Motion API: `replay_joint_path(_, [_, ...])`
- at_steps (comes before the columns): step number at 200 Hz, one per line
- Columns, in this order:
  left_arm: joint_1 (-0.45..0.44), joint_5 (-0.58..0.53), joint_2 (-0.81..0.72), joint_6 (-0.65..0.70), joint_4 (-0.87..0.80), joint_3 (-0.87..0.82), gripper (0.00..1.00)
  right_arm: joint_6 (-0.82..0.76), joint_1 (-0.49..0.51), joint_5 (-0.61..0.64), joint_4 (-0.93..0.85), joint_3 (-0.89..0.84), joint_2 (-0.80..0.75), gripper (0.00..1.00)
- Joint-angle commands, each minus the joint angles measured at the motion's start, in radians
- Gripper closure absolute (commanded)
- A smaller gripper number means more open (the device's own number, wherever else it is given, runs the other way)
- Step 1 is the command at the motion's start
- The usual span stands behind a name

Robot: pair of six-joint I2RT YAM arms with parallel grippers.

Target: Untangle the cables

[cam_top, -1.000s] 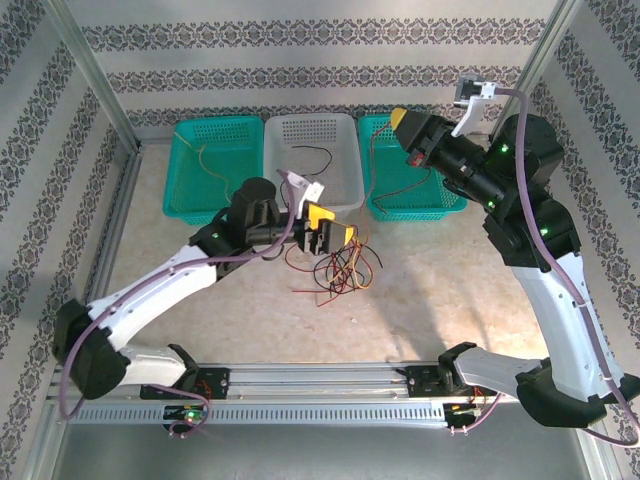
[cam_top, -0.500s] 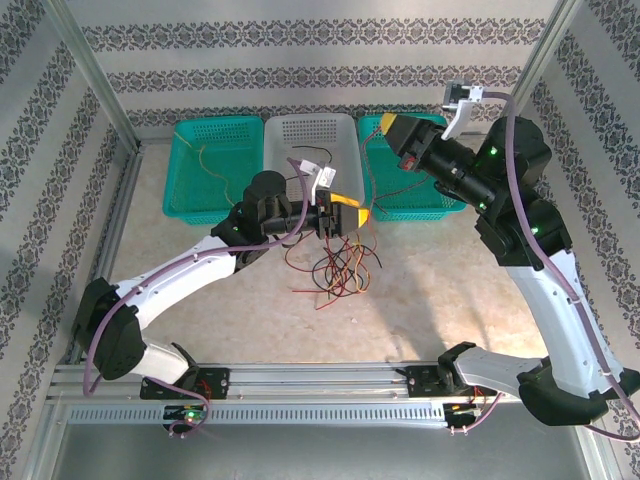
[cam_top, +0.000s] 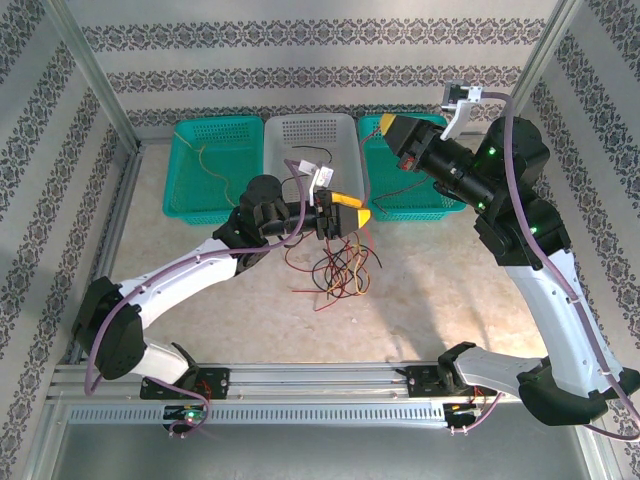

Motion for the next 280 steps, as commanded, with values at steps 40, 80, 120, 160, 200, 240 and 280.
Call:
replay_joint_path(40, [-0.008,0.06,0.001,-0.018,0.096,-0.029,0.35,0.01,0.012,0.026,0.051,-0.013,-0.004,1.0])
replay_joint_path(80, [-0.01,0.029,0.022,0.028,-0.02,0.021,0.77,0.018,0.015,0.019,0.056,-0.022,-0.005,1.0])
replay_joint_path(120, [-0.009,-0.01,0.037,0.017,-0.044,0.055,1.0,0.014,0.02,0.03,0.04,-0.097,-0.037,0.92])
replay_joint_path(160, [0.021,-0.097,-0.008,-0.089,0.012,0.059,1.0,-0.023,0.017,0.155,-0.099,-0.345,-0.173,0.42])
replay_joint_path(200, [0.037,-0.168,-0.049,-0.185,-0.002,0.077,1.0,-0.001,0.044,0.047,-0.092,-0.672,-0.333,0.36])
replay_joint_path(240, [0.038,-0.204,-0.07,-0.226,0.0,0.11,1.0,0.131,0.182,0.037,0.16,-0.929,-0.348,0.36])
replay_joint_path(280, [0.038,-0.196,-0.077,-0.253,-0.002,0.145,1.0,0.135,0.228,0.141,0.276,-0.998,-0.229,0.38])
